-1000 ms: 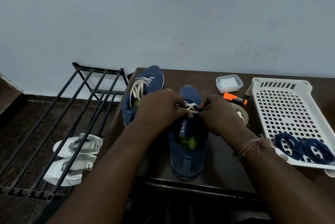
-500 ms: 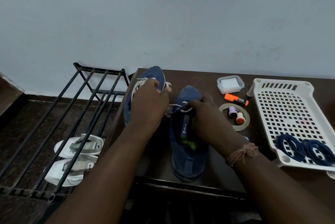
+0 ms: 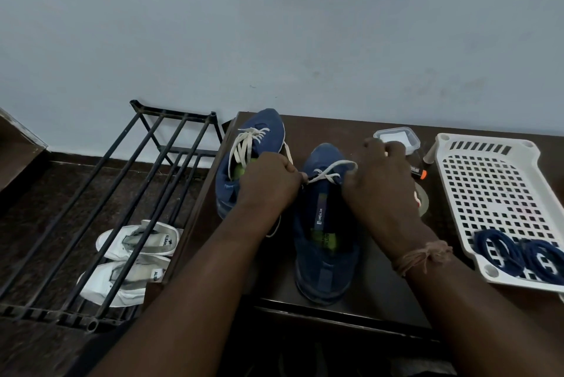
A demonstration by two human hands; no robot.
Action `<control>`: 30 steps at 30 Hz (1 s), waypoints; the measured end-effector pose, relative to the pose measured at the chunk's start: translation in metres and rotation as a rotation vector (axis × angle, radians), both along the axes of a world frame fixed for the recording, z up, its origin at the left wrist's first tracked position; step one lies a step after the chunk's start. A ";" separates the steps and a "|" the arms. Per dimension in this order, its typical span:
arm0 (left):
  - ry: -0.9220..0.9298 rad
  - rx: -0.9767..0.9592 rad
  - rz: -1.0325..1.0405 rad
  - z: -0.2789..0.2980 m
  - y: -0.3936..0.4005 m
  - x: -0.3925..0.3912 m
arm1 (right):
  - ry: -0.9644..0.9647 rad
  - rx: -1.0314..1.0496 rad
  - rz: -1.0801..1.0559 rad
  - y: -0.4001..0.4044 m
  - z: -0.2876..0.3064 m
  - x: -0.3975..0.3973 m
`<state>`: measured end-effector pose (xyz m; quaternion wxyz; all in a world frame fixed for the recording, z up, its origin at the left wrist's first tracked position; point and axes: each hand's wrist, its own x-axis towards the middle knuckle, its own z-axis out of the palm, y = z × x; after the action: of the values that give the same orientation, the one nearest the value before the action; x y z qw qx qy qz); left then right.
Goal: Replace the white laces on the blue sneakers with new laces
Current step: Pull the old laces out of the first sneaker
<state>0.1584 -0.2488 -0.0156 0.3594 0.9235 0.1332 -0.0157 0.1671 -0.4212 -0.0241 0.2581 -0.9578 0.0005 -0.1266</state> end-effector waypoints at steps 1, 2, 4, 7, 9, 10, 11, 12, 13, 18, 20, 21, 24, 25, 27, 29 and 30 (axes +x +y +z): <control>-0.007 -0.001 -0.003 0.000 -0.001 0.000 | 0.036 -0.045 0.079 0.005 -0.002 -0.004; -0.014 0.002 -0.008 -0.001 -0.002 0.000 | 0.072 -0.128 0.153 0.010 -0.003 -0.007; -0.022 0.001 -0.013 -0.002 -0.003 0.000 | 0.160 -0.298 0.256 0.017 -0.007 -0.012; -0.029 -0.008 -0.019 -0.002 -0.002 0.000 | 0.148 -0.271 0.310 0.017 -0.013 -0.007; -0.024 -0.021 -0.017 -0.002 0.000 0.001 | 0.007 0.056 0.250 0.018 -0.007 -0.002; -0.019 -0.028 -0.015 -0.002 0.000 0.001 | 0.022 0.347 0.187 0.018 0.002 0.001; -0.012 -0.031 -0.013 -0.002 0.000 0.002 | 0.074 0.673 0.133 0.017 0.010 0.003; -0.007 -0.031 -0.010 -0.003 0.000 0.002 | 0.123 0.919 0.084 0.017 0.019 0.005; -0.006 -0.031 -0.007 -0.003 0.000 0.002 | 0.138 1.043 0.058 0.014 0.024 0.006; -0.006 -0.028 -0.010 -0.003 0.000 0.002 | 0.026 0.325 0.211 0.010 0.008 -0.001; -0.008 -0.025 -0.009 -0.003 0.000 0.002 | 0.050 0.002 0.311 0.011 -0.004 -0.004; -0.010 -0.027 -0.008 -0.003 0.001 0.002 | 0.080 -0.146 0.324 0.012 -0.008 -0.004; -0.008 -0.030 -0.008 -0.002 0.001 0.001 | 0.081 -0.207 0.299 0.015 -0.009 0.001; -0.004 -0.031 -0.009 -0.001 0.000 0.001 | 0.038 -0.036 0.264 0.015 -0.005 0.003; -0.001 -0.035 -0.008 -0.001 0.000 0.001 | -0.034 0.397 0.158 0.013 0.010 0.006; 0.001 -0.032 -0.005 0.000 -0.001 0.002 | -0.086 0.693 0.057 0.008 0.024 0.004; 0.003 -0.026 -0.004 0.000 -0.001 0.002 | -0.107 0.800 0.021 0.006 0.028 0.002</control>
<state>0.1601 -0.2496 -0.0159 0.3712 0.9190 0.1315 -0.0193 0.1696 -0.4154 0.0043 0.6113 -0.7739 0.0267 -0.1636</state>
